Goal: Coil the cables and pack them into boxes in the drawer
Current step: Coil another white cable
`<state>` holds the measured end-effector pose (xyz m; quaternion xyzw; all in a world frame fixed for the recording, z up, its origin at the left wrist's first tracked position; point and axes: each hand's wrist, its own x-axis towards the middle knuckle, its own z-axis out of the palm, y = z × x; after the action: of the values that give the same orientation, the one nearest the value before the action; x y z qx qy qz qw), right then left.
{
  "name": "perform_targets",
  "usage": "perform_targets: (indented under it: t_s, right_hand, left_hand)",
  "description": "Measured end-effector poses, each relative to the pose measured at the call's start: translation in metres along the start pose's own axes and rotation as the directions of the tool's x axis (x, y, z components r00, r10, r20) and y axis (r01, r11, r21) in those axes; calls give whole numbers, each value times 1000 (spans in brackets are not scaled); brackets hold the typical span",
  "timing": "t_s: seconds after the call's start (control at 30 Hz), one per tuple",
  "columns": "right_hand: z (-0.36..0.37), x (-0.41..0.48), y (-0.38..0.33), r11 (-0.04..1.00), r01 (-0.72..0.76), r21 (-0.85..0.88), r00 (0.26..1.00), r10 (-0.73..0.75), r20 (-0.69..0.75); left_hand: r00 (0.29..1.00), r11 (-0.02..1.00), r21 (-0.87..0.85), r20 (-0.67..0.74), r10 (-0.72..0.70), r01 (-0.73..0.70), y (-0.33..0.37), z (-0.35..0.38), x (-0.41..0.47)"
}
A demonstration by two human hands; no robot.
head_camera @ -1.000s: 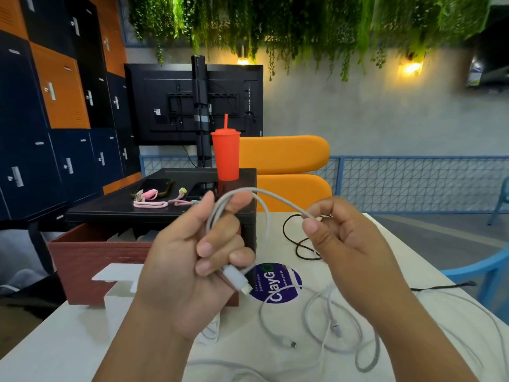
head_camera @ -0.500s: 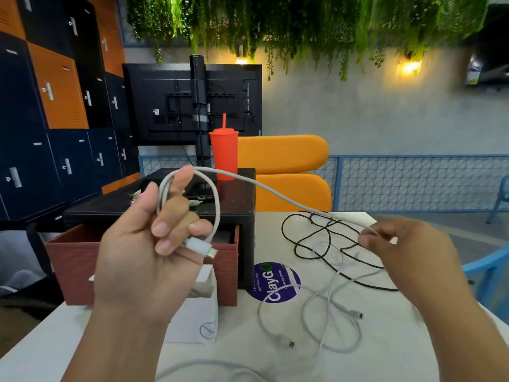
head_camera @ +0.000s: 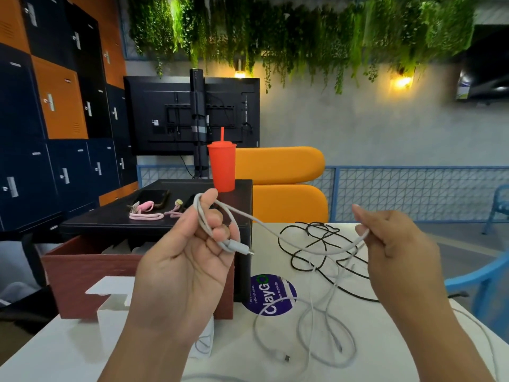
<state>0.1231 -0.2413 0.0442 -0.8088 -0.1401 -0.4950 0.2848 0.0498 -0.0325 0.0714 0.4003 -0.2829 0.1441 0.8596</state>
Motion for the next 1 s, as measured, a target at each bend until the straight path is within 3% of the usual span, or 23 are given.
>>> perform_targets:
  t_s: [0.03, 0.17, 0.37, 0.47, 0.57, 0.63, 0.7, 0.73, 0.77, 0.8, 0.87, 0.9, 0.93, 1.0]
  right_hand:
    - [1, 0, -2, 999, 30, 44, 999, -28, -33]
    - [-4, 1, -13, 969, 135, 207, 985, -108, -138]
    - [2, -1, -4, 961, 44, 274, 998, -28, -63]
    - [-5, 1, -4, 920, -25, 391, 992, 70, -102]
    - [-10, 1, -9, 892, 19, 451, 984, 62, -165]
    - [-12, 1, -12, 883, -16, 469, 989, 84, -126]
    - [-13, 4, -12, 895, -189, 403, 982, 170, 83]
    - [-14, 5, -13, 898, -318, 304, 930, 233, 284]
    - [-15, 4, -12, 895, -413, 169, 814, 280, 509]
    - [-15, 2, -9, 898, -438, 35, 650, 289, 702]
    - [-15, -5, -4, 923, -355, -147, 343, 275, 898]
    - [-15, -6, -1, 930, -315, -190, 271, 279, 921]
    - [-15, -6, 0, 928, -313, -203, 256, 288, 923]
    - [-13, -5, 5, 921, -337, -195, 330, 310, 892]
  left_hand:
    - [999, 999, 32, -49, 15, -13, 2, 3, -1]
    - [1000, 999, 45, -8, -26, 26, 3, 1, -1]
    - [992, 996, 4, -98, -85, 86, 6, -3, -1]
    - [974, 986, -161, -212, -83, 49, 3, -9, 1]
    - [972, 978, -209, -222, -71, 23, 2, -10, 3]
    - [972, 979, -203, -222, -72, 26, 1, -9, 3]
    - [975, 979, -199, -208, -75, 33, 0, -9, 3]
    - [975, 981, -191, -210, -75, 34, 0, -8, 3]
    - [973, 983, -182, -219, -72, 32, 0, -8, 3]
    - [971, 984, -175, -230, -67, 26, 0, -8, 3]
    - [968, 986, -165, -245, -59, 18, 0, -9, 2]
    - [967, 987, -158, -248, -52, 12, 0, -10, 2]
    - [968, 989, -147, -249, -41, 4, 1, -11, 3]
    - [967, 992, -126, -255, -2, -31, 5, -14, 3]
